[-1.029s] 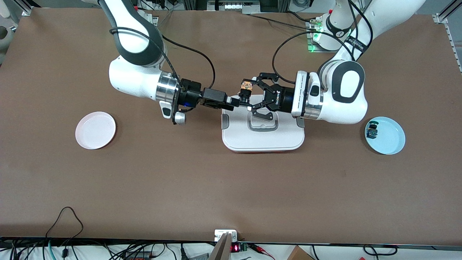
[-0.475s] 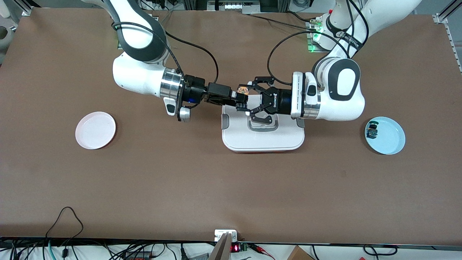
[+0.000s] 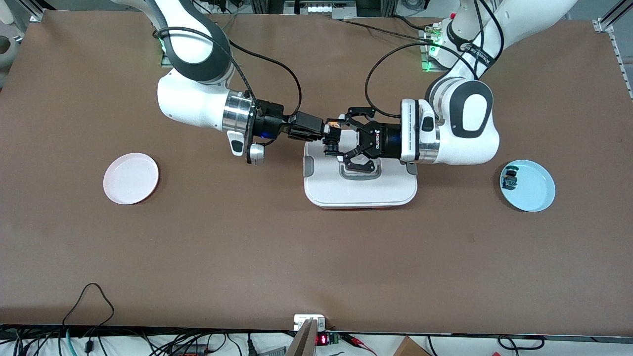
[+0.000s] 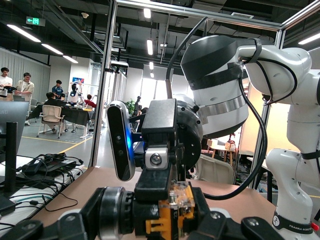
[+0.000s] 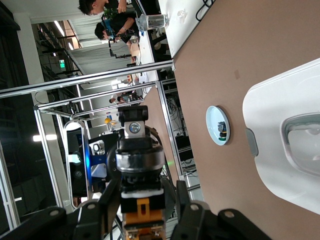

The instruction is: Transfer orange switch to right arm and place

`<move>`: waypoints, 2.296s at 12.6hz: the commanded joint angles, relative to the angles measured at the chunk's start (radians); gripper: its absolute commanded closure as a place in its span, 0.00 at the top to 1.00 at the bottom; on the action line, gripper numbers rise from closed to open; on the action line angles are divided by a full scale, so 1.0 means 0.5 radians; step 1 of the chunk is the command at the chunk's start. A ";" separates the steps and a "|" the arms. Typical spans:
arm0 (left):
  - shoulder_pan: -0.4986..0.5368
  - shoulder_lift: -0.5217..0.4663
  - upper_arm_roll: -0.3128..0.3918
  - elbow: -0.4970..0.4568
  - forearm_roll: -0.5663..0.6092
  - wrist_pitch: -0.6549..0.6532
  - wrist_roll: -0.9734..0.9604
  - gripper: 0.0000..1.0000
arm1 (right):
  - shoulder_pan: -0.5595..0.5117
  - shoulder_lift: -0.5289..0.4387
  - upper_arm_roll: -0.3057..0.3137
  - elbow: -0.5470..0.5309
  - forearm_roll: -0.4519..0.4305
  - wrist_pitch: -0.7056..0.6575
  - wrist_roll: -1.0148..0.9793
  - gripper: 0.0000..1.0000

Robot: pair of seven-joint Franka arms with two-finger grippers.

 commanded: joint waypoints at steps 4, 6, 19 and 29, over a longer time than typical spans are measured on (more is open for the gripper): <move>-0.047 -0.009 -0.010 0.000 -0.075 0.035 0.073 0.24 | 0.003 -0.049 -0.013 -0.047 0.043 0.008 -0.046 0.00; -0.069 -0.006 -0.010 0.000 -0.075 0.038 0.073 0.27 | 0.006 -0.043 -0.013 -0.044 0.043 0.008 -0.043 0.00; 0.241 -0.018 0.015 0.000 0.626 -0.381 -0.614 1.00 | -0.116 -0.070 -0.028 -0.032 -0.055 -0.148 -0.053 0.00; 0.432 -0.077 0.018 0.263 2.343 -0.862 -2.343 1.00 | -1.119 -0.165 -0.031 0.189 -1.409 -1.617 -0.077 0.00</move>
